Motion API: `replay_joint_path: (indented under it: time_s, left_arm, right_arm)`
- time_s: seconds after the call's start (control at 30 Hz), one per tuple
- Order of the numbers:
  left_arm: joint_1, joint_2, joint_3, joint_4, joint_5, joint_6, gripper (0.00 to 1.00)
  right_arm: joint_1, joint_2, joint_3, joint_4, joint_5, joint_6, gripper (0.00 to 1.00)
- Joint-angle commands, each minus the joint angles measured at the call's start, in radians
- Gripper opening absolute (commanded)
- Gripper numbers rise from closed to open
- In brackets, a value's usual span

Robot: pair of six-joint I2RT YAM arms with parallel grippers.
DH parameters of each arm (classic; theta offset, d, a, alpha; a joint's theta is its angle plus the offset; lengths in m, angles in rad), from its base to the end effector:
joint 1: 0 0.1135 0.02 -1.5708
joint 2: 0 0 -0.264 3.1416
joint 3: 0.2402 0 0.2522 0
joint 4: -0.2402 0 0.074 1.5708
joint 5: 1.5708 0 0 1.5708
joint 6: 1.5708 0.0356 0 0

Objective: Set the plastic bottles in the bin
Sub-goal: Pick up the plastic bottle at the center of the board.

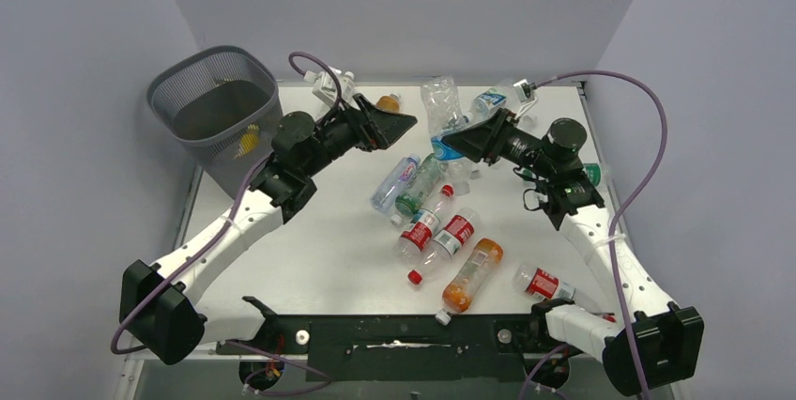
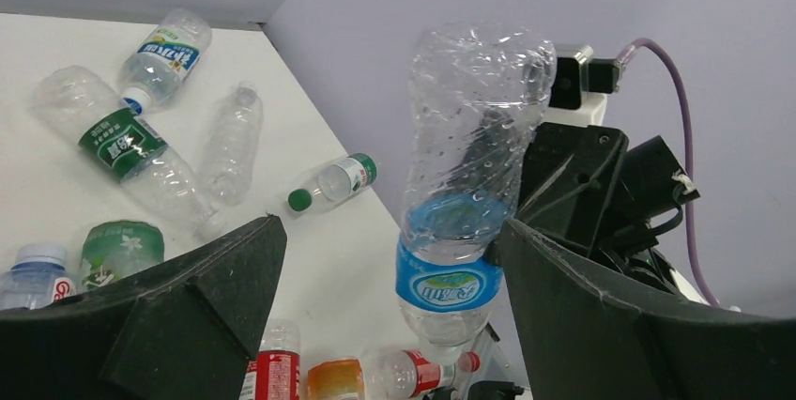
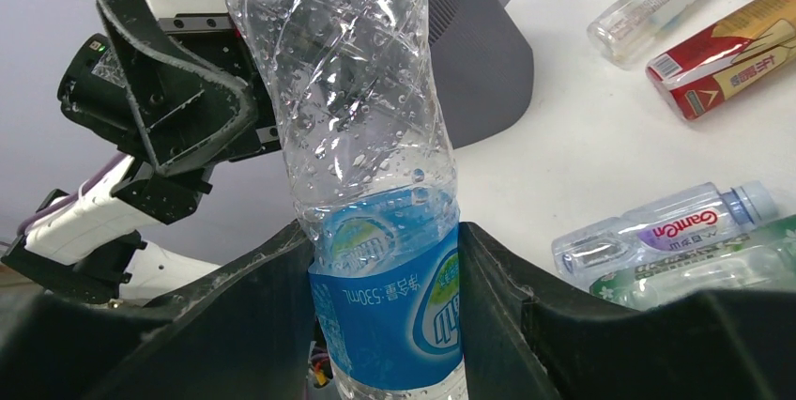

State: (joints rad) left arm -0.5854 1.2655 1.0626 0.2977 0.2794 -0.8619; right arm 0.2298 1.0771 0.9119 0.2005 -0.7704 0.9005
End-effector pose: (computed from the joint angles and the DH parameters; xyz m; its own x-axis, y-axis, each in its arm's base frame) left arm 0.2450 -0.1742 0.3849 -0.5255 -0.5270 -0.6679 0.5546 0.3831 -0.7387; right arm 0.2338 0.0801 0.3684 -0.6378 0.4284 -0.6401 -0.5495 0.3293 0.7679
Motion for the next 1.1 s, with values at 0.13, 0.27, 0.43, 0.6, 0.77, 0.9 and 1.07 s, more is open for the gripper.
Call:
replay_joint_path:
  time_s: [0.13,0.27,0.43,0.6,0.77,0.9,1.07]
  left_arm:
    - [-0.08,-0.04,-0.009,0.154,-0.117,0.092,0.85]
    - [-0.116,-0.03,0.012,0.124,-0.157,0.14,0.85]
    - [-0.141,-0.018,0.027,0.085,-0.214,0.181,0.85]
    - [-0.151,-0.021,0.028,0.071,-0.256,0.202,0.84]
    - [-0.157,-0.034,0.033,0.041,-0.293,0.224,0.65]
    - [-0.157,-0.041,0.052,-0.01,-0.328,0.243,0.49]
    - [-0.157,-0.048,0.072,-0.058,-0.36,0.264,0.4]
  right_arm:
    - [0.066,0.032,0.011,0.073,0.056,0.037,0.42]
    - [0.095,0.045,0.014,0.071,0.067,0.037,0.42]
    - [0.151,0.061,0.03,0.06,0.083,0.028,0.42]
    - [0.204,0.074,0.039,0.048,0.108,0.015,0.42]
    - [0.233,0.083,0.042,0.03,0.132,-0.002,0.42]
    - [0.243,0.086,0.046,0.021,0.141,-0.009,0.43]
    - [0.248,0.089,0.05,0.006,0.15,-0.016,0.57]
